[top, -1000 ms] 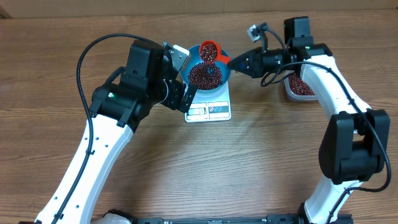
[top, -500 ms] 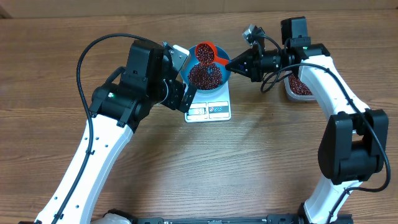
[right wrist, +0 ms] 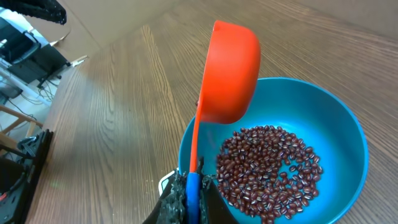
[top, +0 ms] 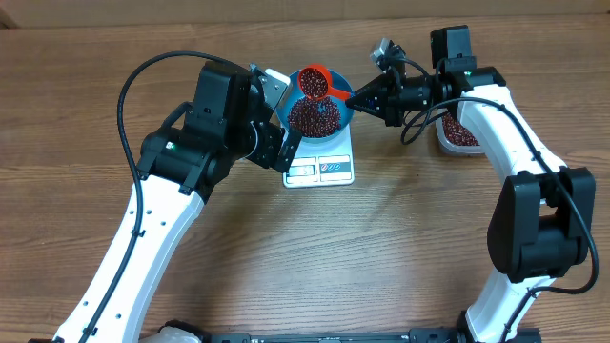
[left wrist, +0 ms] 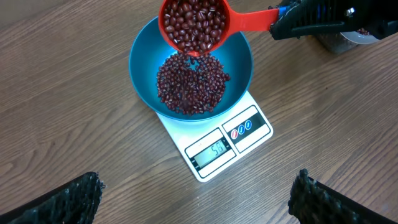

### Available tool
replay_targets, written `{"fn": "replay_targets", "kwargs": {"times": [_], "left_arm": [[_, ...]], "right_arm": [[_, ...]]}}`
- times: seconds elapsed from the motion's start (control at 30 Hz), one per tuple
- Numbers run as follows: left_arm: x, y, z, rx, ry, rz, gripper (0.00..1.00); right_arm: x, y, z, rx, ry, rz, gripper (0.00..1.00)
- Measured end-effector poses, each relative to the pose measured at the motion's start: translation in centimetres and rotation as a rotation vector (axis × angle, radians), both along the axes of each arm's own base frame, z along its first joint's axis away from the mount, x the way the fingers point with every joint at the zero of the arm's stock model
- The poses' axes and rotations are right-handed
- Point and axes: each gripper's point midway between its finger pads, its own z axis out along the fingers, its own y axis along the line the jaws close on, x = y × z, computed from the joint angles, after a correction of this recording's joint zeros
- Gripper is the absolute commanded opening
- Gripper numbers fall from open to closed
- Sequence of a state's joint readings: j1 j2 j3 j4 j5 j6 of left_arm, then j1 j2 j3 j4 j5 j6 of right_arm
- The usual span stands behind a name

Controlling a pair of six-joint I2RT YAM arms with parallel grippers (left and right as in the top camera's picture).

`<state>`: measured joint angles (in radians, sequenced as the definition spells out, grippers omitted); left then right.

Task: Scoop item into bowl and weigh 150g on scale
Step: 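Tilt the scoop slowly with the right gripper, pouring beans into bowl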

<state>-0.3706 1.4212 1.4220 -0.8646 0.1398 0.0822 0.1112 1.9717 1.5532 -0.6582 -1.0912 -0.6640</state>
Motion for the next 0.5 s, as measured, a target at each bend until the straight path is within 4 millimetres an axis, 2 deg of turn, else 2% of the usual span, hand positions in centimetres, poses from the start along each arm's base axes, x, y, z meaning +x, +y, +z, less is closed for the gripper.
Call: {"fn": "replay_targets", "kwargs": {"times": [0.5], "left_arm": [[0.0, 0.0, 0.0, 0.0, 0.0, 0.0, 1.0]], "right_arm": [[-0.1, -0.01, -0.08, -0.003, -0.004, 0.005, 0.04]]}}
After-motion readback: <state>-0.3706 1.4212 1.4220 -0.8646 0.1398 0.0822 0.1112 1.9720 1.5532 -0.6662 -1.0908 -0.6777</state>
